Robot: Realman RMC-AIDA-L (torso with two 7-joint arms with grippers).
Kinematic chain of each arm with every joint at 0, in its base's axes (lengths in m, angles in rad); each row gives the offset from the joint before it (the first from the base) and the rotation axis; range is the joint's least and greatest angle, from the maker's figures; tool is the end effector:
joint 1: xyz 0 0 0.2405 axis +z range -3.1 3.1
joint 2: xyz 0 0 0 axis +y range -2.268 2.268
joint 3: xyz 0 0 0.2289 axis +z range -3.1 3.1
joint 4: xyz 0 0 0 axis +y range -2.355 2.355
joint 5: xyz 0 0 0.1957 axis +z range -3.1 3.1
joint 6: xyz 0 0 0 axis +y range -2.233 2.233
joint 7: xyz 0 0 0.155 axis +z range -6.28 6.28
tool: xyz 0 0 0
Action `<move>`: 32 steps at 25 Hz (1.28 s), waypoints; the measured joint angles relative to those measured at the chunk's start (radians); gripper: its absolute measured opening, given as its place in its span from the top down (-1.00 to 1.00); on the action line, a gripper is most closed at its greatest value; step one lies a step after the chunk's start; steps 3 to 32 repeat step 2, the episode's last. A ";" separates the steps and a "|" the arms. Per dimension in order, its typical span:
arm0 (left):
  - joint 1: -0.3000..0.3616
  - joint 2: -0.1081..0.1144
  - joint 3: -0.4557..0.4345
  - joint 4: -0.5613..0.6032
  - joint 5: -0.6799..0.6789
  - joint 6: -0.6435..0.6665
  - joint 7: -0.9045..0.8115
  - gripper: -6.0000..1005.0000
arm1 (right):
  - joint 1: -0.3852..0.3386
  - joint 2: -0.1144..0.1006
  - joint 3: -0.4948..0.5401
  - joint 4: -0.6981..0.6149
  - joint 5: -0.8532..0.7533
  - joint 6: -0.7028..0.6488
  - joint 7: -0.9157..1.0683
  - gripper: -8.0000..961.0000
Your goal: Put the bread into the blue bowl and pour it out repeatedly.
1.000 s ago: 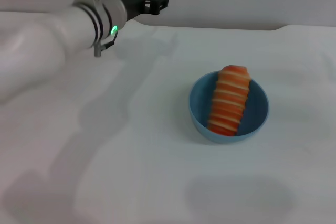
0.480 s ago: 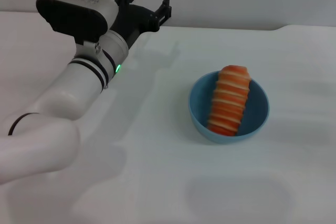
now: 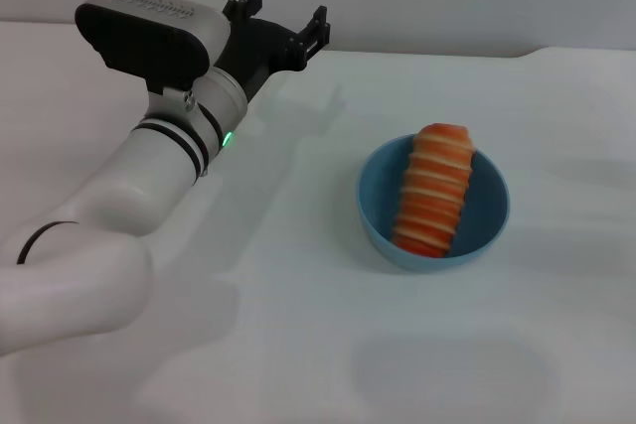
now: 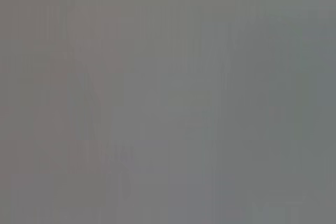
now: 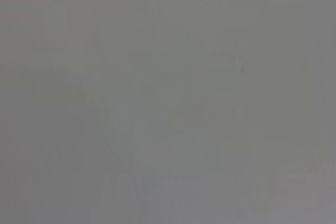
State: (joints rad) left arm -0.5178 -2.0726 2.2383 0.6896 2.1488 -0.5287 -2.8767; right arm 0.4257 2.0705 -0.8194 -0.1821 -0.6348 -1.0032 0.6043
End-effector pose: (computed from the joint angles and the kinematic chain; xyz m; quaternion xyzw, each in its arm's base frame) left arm -0.1917 0.3751 -0.0654 -0.7799 -0.2668 -0.2453 0.5104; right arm 0.3400 0.3358 0.0510 -0.6324 0.3583 0.3259 0.6045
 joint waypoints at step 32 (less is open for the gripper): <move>-0.001 0.000 0.003 0.000 0.000 0.000 0.000 -0.65 | 0.000 0.001 -0.002 0.000 0.000 -0.002 0.000 -0.12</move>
